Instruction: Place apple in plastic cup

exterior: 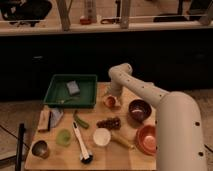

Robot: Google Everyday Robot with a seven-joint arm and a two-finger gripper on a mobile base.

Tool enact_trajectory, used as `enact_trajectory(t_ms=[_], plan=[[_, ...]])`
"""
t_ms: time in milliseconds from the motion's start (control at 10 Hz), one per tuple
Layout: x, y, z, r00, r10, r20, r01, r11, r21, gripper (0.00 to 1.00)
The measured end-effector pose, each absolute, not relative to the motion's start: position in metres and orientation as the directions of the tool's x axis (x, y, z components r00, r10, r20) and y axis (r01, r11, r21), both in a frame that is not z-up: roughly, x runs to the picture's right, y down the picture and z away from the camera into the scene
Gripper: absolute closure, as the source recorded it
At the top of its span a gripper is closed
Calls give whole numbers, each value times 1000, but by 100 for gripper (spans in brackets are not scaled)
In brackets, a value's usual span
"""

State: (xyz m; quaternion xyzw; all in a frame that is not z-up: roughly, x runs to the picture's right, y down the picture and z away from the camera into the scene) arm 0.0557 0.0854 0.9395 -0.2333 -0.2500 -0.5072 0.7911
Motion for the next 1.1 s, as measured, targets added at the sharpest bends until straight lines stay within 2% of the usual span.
enact_trajectory(t_ms=[300, 800, 900, 1100], plan=[[54, 90, 937, 354, -692, 628, 923, 368, -115, 43], [48, 79, 925, 340, -712, 615, 932, 344, -117, 94], [47, 76, 923, 338, -713, 615, 933, 341, -117, 99], [47, 70, 918, 334, -712, 617, 934, 336, -119, 100]])
